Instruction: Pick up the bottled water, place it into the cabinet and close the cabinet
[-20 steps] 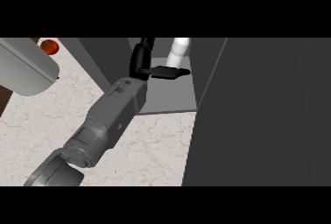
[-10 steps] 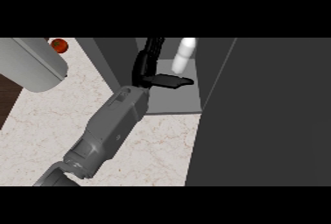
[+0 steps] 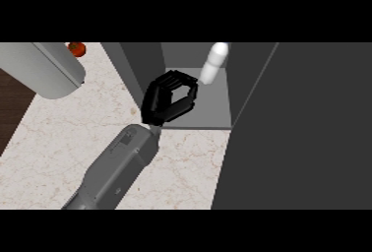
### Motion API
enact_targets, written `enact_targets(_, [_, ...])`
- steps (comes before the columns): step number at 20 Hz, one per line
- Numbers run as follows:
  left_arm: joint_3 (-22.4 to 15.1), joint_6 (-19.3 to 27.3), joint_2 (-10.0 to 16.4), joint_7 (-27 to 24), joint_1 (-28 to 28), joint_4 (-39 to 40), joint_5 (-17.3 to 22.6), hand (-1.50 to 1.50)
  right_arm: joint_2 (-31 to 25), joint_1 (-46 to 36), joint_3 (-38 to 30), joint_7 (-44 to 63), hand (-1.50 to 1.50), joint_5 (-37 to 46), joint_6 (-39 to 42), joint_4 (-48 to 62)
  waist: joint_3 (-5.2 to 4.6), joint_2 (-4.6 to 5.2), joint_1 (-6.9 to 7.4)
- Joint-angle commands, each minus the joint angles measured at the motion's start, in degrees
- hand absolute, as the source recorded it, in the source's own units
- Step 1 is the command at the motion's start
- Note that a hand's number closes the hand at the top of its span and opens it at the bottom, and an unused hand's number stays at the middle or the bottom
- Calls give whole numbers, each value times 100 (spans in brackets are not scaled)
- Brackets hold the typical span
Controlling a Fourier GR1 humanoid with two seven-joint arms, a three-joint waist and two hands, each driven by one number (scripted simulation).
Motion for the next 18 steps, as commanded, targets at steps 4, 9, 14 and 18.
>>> enact_targets(4, [-541,319,399,465,1466,-1801,-242,150,-580,-274,347,786,150,325,457,-459,-5,1,84])
enact_targets(9, [-516,502,982,772,2367,-3248,-319,150,-508,-268,1037,1250,150,359,513,-571,-3,27,-8])
enact_targets(14, [-303,25,1706,610,3480,-4171,-162,150,31,-714,1811,1531,150,500,318,-284,-4,28,3])
enact_targets(18, [-189,-91,1805,467,4017,-4435,-190,150,655,-1643,1978,2351,150,504,142,6,-10,53,12])
